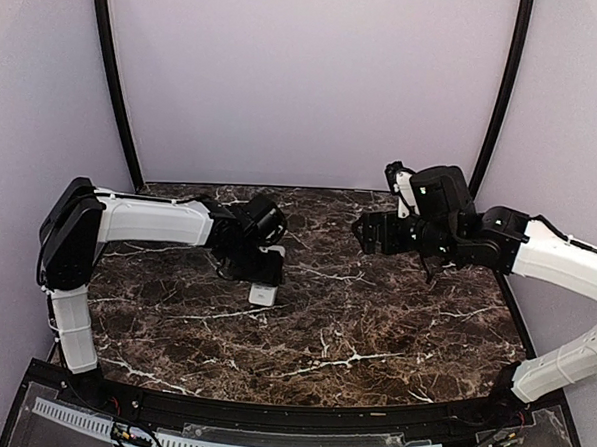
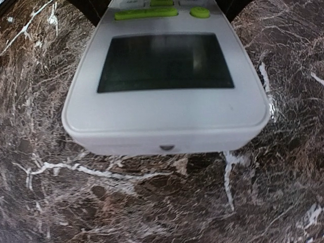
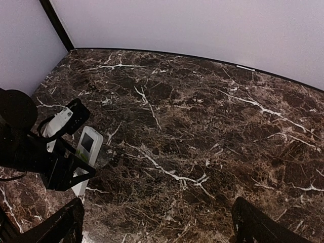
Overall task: Load the batteries into the remote control
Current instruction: Place the remote control at the center of the board.
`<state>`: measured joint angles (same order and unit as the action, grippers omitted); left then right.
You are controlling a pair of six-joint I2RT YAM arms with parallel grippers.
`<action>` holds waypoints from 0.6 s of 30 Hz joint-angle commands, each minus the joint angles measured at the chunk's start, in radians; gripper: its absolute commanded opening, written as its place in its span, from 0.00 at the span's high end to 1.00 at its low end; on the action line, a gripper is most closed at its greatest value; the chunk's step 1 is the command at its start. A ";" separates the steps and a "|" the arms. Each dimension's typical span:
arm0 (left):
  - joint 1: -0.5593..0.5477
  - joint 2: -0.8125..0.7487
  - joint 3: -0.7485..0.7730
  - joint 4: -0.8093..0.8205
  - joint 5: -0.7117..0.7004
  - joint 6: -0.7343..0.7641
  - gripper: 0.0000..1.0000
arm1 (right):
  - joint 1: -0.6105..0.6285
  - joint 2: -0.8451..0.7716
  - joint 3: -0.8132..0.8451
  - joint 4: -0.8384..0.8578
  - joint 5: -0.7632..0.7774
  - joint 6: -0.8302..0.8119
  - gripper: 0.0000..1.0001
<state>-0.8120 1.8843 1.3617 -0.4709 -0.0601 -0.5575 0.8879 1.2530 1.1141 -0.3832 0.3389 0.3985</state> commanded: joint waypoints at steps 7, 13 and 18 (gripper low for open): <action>0.045 0.177 0.178 -0.290 0.020 -0.232 0.75 | -0.001 -0.006 -0.027 -0.079 0.037 0.052 0.01; 0.076 0.260 0.209 -0.333 0.082 -0.280 0.70 | -0.001 -0.027 -0.042 -0.064 0.030 0.054 0.01; 0.076 0.280 0.221 -0.344 0.086 -0.278 0.18 | -0.001 -0.034 -0.050 -0.045 0.027 0.045 0.01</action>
<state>-0.7349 2.1197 1.5860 -0.7345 0.0074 -0.8154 0.8879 1.2419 1.0813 -0.4553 0.3595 0.4431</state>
